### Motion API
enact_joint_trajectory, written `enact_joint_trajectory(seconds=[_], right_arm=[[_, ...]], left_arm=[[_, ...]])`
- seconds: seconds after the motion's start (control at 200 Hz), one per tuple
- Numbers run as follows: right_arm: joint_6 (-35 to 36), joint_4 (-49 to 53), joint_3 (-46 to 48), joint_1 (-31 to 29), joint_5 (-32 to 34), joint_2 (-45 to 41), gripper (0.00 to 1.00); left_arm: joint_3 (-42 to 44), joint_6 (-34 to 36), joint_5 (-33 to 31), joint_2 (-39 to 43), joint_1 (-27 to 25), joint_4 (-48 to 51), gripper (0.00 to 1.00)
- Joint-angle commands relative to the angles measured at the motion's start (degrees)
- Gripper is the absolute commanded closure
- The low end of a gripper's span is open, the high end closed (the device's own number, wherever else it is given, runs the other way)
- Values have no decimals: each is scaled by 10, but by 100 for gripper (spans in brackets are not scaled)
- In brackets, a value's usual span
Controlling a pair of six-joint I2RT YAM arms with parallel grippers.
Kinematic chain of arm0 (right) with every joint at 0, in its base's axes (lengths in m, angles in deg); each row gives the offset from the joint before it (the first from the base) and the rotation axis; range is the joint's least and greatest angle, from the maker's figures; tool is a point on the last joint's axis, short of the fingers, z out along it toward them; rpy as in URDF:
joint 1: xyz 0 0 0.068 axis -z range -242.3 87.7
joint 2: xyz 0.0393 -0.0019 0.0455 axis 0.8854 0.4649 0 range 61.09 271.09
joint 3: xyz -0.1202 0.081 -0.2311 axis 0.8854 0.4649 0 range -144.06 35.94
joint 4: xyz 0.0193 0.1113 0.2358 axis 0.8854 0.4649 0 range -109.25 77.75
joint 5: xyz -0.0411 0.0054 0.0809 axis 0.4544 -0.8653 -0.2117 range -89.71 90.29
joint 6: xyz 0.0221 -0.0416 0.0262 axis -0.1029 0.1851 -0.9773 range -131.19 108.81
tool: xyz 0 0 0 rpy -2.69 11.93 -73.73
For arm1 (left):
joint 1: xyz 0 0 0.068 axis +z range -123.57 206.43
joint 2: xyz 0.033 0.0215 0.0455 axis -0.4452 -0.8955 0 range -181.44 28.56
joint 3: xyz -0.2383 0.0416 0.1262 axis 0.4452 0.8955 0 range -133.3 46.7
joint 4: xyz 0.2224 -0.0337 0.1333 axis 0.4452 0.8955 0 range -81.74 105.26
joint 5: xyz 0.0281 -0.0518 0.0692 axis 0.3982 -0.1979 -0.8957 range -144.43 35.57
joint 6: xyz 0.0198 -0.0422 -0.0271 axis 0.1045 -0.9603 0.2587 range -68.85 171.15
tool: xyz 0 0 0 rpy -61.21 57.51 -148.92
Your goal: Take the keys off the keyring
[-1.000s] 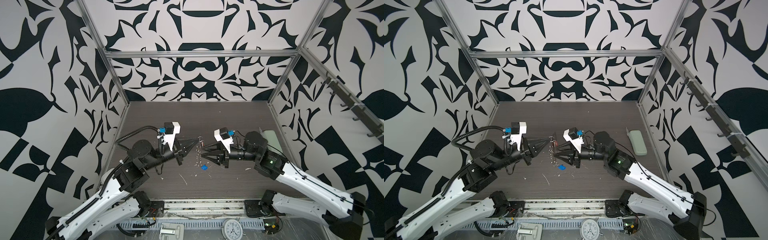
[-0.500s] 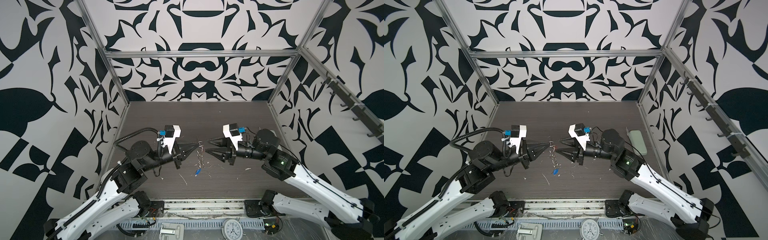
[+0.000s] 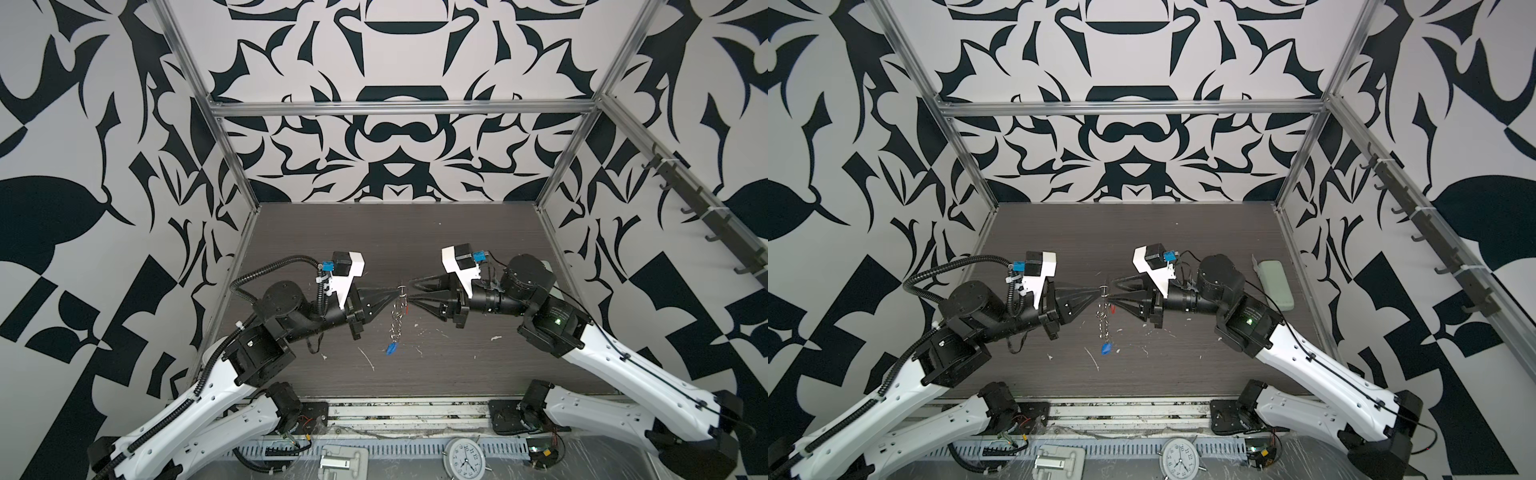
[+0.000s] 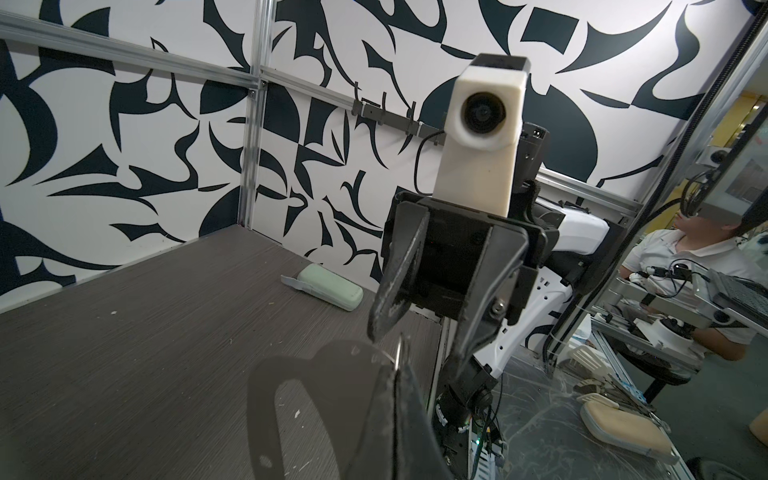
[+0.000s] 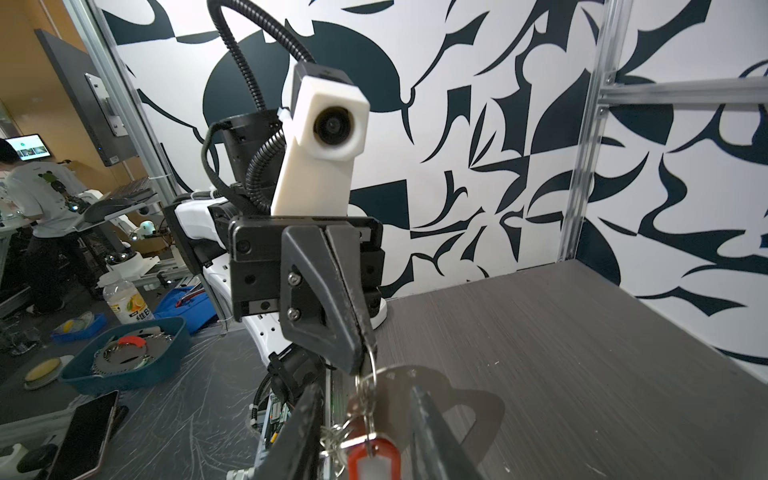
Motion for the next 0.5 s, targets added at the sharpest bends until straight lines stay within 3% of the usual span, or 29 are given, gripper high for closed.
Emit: enact_joint_trajectory(seconds=[0.0,0.155,0.345,0.495], right_arm=[[-14,-44,-19,-2,-18,3,68],[-22,-51,-20,-2,-32,11,78],[-26,-52,-13,-2,-35,11,100],[-29,-46,-9,-2,-30,3,100]], left_arm=[[5,0,11,4,0,-25,100],[3,-2,11,0,0,-27,100],[5,-4,7,1,0,-30,100],[-1,-11,8,0,0,-17,100]])
